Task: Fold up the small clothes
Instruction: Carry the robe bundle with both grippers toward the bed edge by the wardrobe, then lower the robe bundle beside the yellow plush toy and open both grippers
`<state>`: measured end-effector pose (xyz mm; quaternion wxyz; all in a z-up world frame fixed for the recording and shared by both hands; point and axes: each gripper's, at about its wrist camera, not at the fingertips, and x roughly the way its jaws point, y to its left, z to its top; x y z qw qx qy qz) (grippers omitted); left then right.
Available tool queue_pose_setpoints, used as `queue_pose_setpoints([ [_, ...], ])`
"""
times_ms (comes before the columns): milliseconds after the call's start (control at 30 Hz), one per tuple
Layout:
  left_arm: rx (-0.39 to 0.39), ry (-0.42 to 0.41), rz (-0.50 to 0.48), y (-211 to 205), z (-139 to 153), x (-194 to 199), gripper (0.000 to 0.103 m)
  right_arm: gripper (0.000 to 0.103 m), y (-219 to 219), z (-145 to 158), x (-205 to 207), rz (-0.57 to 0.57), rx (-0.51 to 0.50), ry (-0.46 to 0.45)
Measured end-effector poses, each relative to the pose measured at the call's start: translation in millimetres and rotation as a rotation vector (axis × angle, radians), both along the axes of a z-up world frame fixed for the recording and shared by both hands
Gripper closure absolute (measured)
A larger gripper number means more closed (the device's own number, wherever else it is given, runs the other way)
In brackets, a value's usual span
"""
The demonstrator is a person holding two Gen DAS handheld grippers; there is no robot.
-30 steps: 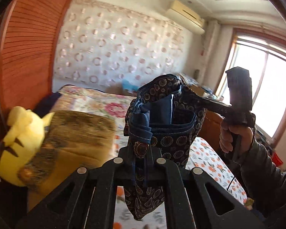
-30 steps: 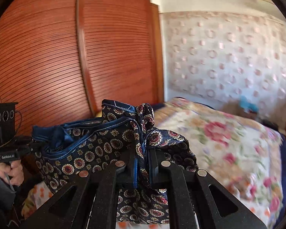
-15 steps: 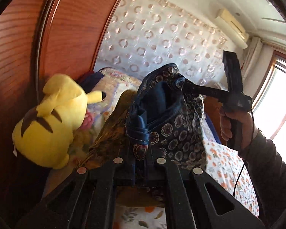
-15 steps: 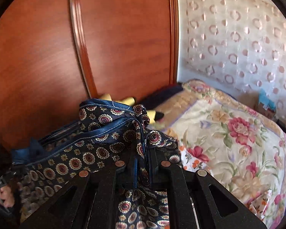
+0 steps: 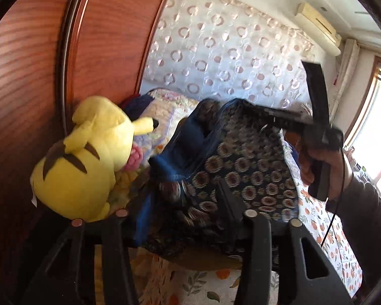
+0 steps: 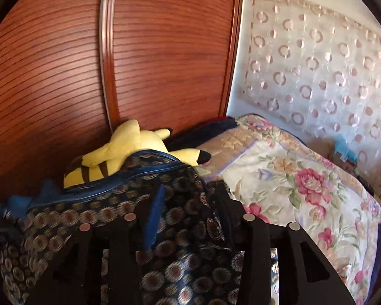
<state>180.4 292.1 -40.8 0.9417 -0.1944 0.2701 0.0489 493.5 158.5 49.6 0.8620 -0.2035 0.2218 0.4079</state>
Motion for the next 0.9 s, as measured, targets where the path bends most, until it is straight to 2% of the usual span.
queue_pose_setpoints([
  [33,0.023,-0.007,0.002,-3,5,-3,0.044,0.053,-5,0,-6,0.004,0.01,-0.006],
  [100,0.078,-0.028,0.011,-9,17,-5,0.029,0.045,-12,-2,-10,0.007,0.04,-0.002],
  [167,0.12,-0.043,0.014,-15,25,-2,0.027,0.041,-16,-8,-16,0.015,0.067,0.009],
  [333,0.166,-0.022,-0.04,-34,27,19,0.026,0.041,-32,-28,-31,0.027,0.048,0.059],
  [400,0.182,0.045,-0.043,-36,11,33,0.026,0.041,-32,-37,-26,0.009,0.031,0.077],
  [500,0.153,0.133,-0.046,-33,-21,42,0.026,0.041,-31,-47,-14,0.0,0.026,0.131],
  [600,0.128,0.15,-0.037,-31,-33,39,0.026,0.039,-22,-55,-3,-0.009,-0.013,0.161],
  [700,0.123,0.142,-0.024,-32,-30,34,0.026,0.038,-24,-49,-1,-0.042,0.006,0.135],
  [900,0.173,0.126,-0.021,-44,-13,22,0.026,0.038,-59,-22,-14,-0.117,0.07,0.095],
])
